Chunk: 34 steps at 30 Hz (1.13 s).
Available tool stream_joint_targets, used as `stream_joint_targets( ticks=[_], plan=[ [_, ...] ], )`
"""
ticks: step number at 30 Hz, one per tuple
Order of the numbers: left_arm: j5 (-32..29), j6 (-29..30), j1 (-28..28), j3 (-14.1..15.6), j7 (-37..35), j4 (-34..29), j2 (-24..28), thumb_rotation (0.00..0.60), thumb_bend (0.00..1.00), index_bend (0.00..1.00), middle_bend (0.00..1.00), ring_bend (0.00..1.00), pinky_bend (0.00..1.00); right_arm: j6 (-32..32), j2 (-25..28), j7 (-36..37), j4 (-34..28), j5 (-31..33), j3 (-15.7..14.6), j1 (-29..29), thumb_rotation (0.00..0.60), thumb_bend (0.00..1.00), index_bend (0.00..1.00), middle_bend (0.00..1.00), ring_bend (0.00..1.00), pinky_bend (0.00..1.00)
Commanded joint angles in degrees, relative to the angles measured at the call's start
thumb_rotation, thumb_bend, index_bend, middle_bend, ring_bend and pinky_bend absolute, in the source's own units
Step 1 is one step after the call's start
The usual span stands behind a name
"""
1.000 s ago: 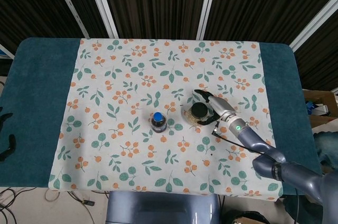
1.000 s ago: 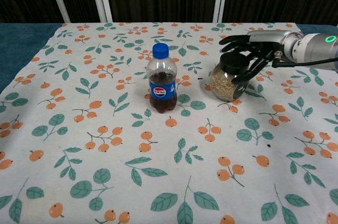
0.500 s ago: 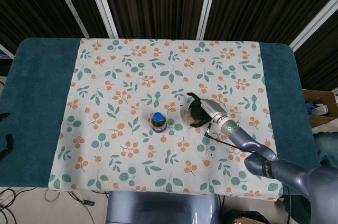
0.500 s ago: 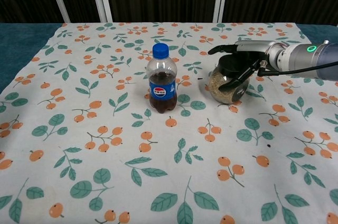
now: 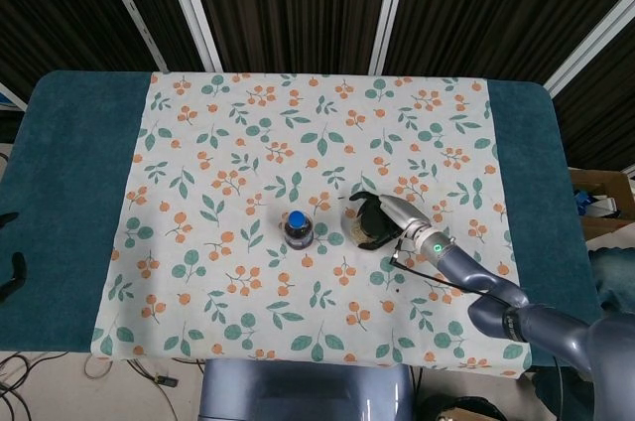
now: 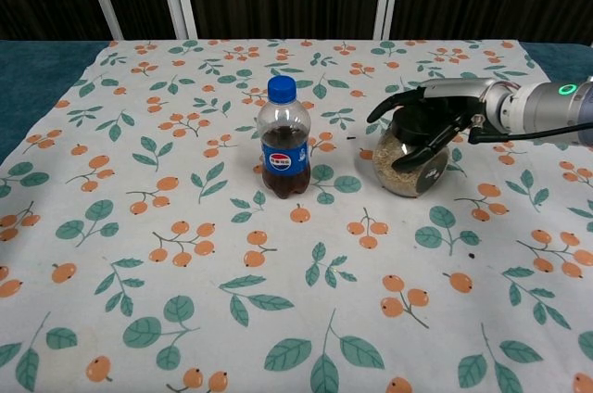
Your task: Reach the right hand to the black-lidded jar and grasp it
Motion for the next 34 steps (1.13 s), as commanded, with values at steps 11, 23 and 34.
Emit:
stream_joint_targets(
  ticks=[11,23,34],
  plan=[
    [0.31,0.15,0.02,0.19,0.36,-0.31,-0.13,0.600,0.54,0.18,0.05,0.11,0.03,7.83,9.23,6.65,-10.68,-0.09,1.13,-3.82,0.600,0.31,0.32,0.66,0.52,0.43],
    [0.72,0.63,0.26,0.33,0.40,-0.63,-0.10,0.600,0.54,0.18,0.05,0.11,0.03,15.54,20.70,5.20,-24.77,2.35,5.47,-7.51,0.600,0.30,0.32,0.65,0.53,0.44],
    [0.72,0.50,0.24,0.37,0.41,-0.84,-0.12,0.600,0.54,0.18,0.05,0.11,0.03,19.51,28.97,13.40,-32.91,-2.54,6.59,-9.26,0.600,0.31,0.32,0.65,0.53,0.44]
  ],
)
